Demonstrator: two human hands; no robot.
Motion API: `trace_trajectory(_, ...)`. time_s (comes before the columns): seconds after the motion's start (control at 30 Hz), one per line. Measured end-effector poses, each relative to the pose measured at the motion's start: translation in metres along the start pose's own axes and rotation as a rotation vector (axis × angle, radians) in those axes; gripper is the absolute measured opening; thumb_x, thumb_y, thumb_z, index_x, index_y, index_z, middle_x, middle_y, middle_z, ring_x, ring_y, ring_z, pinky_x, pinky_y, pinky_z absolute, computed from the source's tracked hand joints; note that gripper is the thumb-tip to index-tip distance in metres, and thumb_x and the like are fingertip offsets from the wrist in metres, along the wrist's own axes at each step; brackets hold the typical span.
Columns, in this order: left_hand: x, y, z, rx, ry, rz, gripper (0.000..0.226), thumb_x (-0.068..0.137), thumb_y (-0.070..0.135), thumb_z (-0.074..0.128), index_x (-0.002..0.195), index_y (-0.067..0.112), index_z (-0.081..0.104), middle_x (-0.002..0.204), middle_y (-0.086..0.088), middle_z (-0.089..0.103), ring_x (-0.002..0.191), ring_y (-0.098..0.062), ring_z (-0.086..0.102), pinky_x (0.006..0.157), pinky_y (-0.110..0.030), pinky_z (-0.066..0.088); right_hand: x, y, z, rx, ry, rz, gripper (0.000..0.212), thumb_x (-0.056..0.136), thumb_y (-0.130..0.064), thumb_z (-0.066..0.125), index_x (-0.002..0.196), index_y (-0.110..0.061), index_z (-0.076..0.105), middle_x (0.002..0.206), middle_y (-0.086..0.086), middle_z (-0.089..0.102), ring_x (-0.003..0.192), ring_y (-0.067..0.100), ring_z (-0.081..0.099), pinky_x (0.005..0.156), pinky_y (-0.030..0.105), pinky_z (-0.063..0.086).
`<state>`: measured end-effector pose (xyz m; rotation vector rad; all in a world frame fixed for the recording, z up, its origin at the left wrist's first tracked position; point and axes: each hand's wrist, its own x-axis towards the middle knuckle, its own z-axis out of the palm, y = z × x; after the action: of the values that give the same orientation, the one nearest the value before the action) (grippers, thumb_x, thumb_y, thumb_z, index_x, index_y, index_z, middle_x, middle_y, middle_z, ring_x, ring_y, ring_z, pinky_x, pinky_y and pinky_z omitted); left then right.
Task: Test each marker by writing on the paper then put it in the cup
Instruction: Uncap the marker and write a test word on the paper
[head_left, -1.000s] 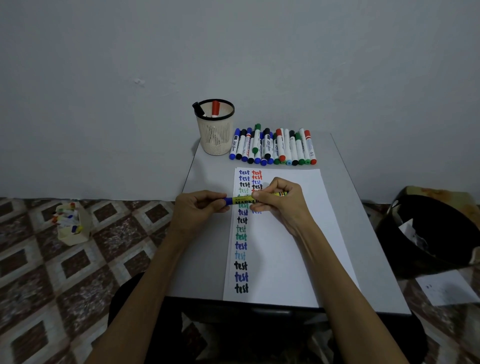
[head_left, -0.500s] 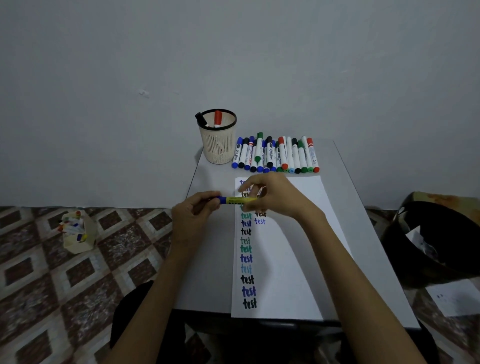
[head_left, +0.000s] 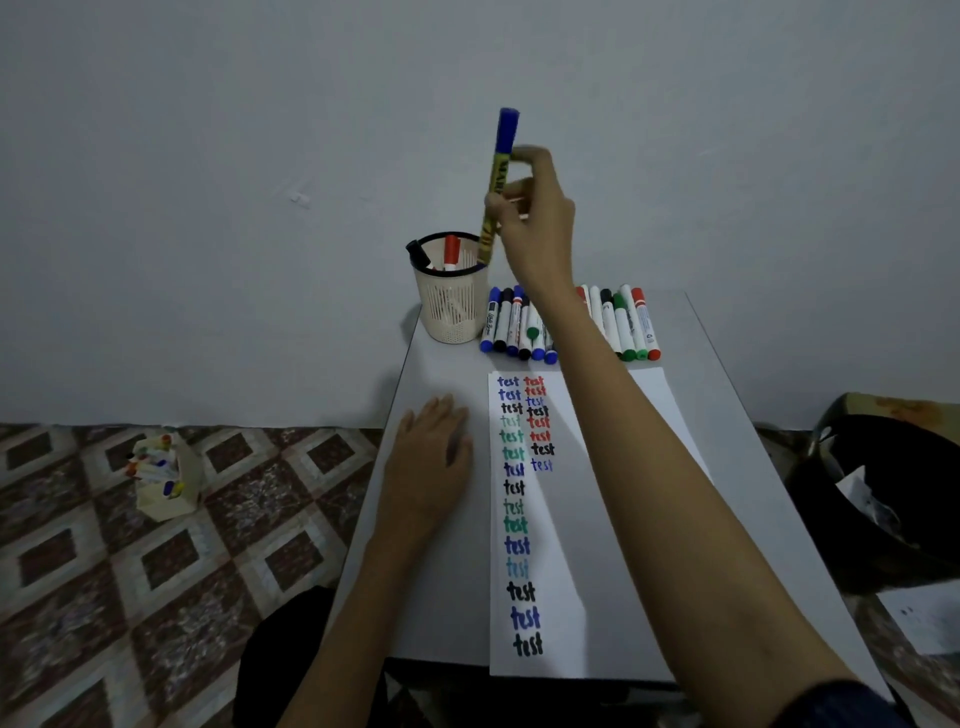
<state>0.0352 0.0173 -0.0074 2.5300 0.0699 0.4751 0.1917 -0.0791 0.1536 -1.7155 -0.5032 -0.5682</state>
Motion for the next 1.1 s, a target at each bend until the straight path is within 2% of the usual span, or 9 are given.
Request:
trace_trajectory(0.1, 0.001, -0.002, 0.001, -0.021, 0.007, -0.002, 0.046, 0.091, 0.028, 0.042, 0.134, 0.014, 0.046, 0.146, -0.005, 0.038, 0.137, -0.015, 0.029, 0.116, -0.03, 0.008, 0.012, -0.002, 0.018, -0.019, 0.016, -0.096, 0.061, 0.088, 0.001, 0.057, 0.142, -0.011, 0.034, 0.088, 0.004, 0.062, 0.066, 0.014, 0.064, 0.067, 0.031, 0.058)
trace_trajectory(0.3, 0.003, -0.002, 0.001, -0.048, 0.033, -0.01, 0.041, 0.093, 0.021, 0.049, 0.134, 0.014, 0.047, 0.145, -0.005, 0.038, 0.137, -0.015, 0.029, 0.117, -0.03, 0.01, 0.016, 0.018, 0.039, -0.226, -0.076, -0.18, 0.079, 0.084, 0.008, 0.05, 0.152, -0.017, 0.02, 0.082, 0.012, 0.062, 0.063, 0.025, 0.059, 0.061, 0.037, 0.054)
trace_trajectory(0.47, 0.002, -0.004, 0.003, -0.04, 0.032, -0.011, 0.041, 0.092, 0.021, 0.05, 0.133, 0.014, 0.048, 0.145, -0.005, 0.04, 0.136, -0.015, 0.031, 0.117, -0.032, 0.012, 0.005, 0.043, 0.047, -0.479, -0.236, -0.202, 0.06, 0.085, 0.006, 0.047, 0.141, -0.013, 0.039, 0.072, 0.009, 0.056, 0.062, 0.026, 0.055, 0.056, 0.039, 0.049)
trace_trajectory(0.57, 0.003, -0.005, 0.003, -0.037, 0.024, -0.01, 0.043, 0.092, 0.024, 0.049, 0.133, 0.014, 0.048, 0.145, -0.005, 0.04, 0.136, -0.014, 0.031, 0.117, -0.032, 0.012, 0.003, 0.051, 0.05, -0.493, -0.217, -0.228, 0.037, 0.087, 0.003, 0.049, 0.123, -0.004, 0.051, 0.081, 0.014, 0.063, 0.069, 0.03, 0.059, 0.063, 0.043, 0.051)
trace_trajectory(0.7, 0.002, -0.004, 0.001, -0.044, 0.013, -0.019, 0.048, 0.088, 0.032, 0.042, 0.133, 0.014, 0.048, 0.144, -0.005, 0.041, 0.136, -0.015, 0.032, 0.116, -0.031, 0.012, 0.008, 0.055, 0.047, -0.499, -0.218, -0.225, 0.022, 0.089, 0.0, 0.053, 0.109, 0.002, 0.063, 0.098, 0.018, 0.065, 0.086, 0.033, 0.061, 0.074, 0.04, 0.048)
trace_trajectory(0.83, 0.002, -0.003, -0.001, -0.04, 0.002, -0.025, 0.053, 0.085, 0.035, 0.037, 0.133, 0.015, 0.048, 0.144, -0.004, 0.04, 0.136, -0.015, 0.032, 0.116, -0.029, 0.011, 0.0, 0.058, 0.033, -0.36, -0.081, -0.238, 0.029, 0.093, -0.007, 0.054, 0.12, -0.001, 0.064, 0.113, 0.017, 0.065, 0.094, 0.025, 0.064, 0.081, 0.031, 0.053)
trace_trajectory(0.9, 0.003, -0.003, -0.001, -0.051, -0.004, -0.029, 0.054, 0.084, 0.035, 0.037, 0.133, 0.015, 0.049, 0.144, -0.005, 0.04, 0.135, -0.015, 0.032, 0.116, -0.029, 0.011, -0.006, 0.063, 0.018, -0.366, -0.003, -0.179, 0.033, 0.095, -0.008, 0.05, 0.126, -0.005, 0.061, 0.119, 0.014, 0.064, 0.1, 0.021, 0.062, 0.08, 0.025, 0.049)
trace_trajectory(0.97, 0.002, -0.003, -0.001, -0.057, -0.004, -0.034, 0.053, 0.085, 0.035, 0.037, 0.132, 0.015, 0.049, 0.144, -0.004, 0.041, 0.135, -0.015, 0.033, 0.116, -0.029, 0.011, -0.012, 0.076, -0.002, -0.516, 0.037, -0.053, 0.034, 0.094, -0.004, 0.048, 0.125, -0.009, 0.061, 0.122, 0.012, 0.063, 0.105, 0.021, 0.06, 0.078, 0.023, 0.043)
trace_trajectory(1.1, 0.002, -0.002, -0.001, -0.054, -0.004, -0.036, 0.054, 0.084, 0.035, 0.037, 0.132, 0.014, 0.05, 0.143, -0.005, 0.042, 0.135, -0.015, 0.033, 0.114, -0.025, 0.009, -0.021, 0.109, -0.055, -0.826, 0.07, 0.274, 0.035, 0.088, 0.001, 0.055, 0.122, -0.007, 0.061, 0.124, 0.015, 0.059, 0.113, 0.029, 0.053, 0.085, 0.036, 0.045)
